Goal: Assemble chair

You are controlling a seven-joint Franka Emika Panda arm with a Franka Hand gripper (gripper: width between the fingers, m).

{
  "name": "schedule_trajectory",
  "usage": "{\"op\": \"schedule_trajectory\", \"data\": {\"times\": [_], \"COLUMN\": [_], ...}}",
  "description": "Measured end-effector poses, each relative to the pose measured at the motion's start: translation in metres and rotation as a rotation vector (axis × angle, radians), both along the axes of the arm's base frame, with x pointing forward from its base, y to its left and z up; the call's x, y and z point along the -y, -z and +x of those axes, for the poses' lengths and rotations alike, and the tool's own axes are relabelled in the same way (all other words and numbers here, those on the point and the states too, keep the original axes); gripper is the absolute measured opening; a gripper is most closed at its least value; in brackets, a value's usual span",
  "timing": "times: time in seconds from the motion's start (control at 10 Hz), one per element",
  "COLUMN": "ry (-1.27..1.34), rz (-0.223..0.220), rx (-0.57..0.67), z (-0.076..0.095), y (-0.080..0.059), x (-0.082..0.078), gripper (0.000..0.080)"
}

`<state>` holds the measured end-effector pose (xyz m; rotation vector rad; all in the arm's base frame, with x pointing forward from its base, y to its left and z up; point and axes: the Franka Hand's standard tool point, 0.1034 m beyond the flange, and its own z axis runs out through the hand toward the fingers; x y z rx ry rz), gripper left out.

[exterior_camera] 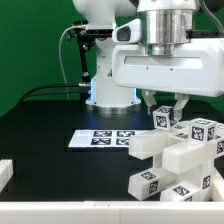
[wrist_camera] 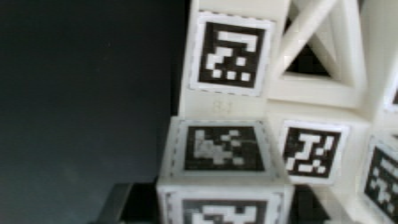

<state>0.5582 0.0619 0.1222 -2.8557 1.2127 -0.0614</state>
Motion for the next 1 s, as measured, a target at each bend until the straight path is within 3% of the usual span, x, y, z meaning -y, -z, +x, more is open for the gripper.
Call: {"op": "schedule_trajectory", "data": {"times": [0.2, 0.5, 0.7, 0.8, 1.0], "ry": [0.207, 0.29, 0.287, 0.287, 0.222], "rz": [0.02, 0.035, 0.034, 0.034, 0.029], "rx": [-0.001, -0.006, -0.007, -0.008, -0.007], "z": [-0.0004, -0.0007, -0.001, -0.0011, -0.0015], "y": [0.0002, 0.0007, 0.0018, 0.002, 0.0025], "x": [-0.005, -0.0069, -0.0069, -0.0069, -0.007], "gripper": [0.0282, 0.0282, 0.0544, 0.0616, 0.0643]}}
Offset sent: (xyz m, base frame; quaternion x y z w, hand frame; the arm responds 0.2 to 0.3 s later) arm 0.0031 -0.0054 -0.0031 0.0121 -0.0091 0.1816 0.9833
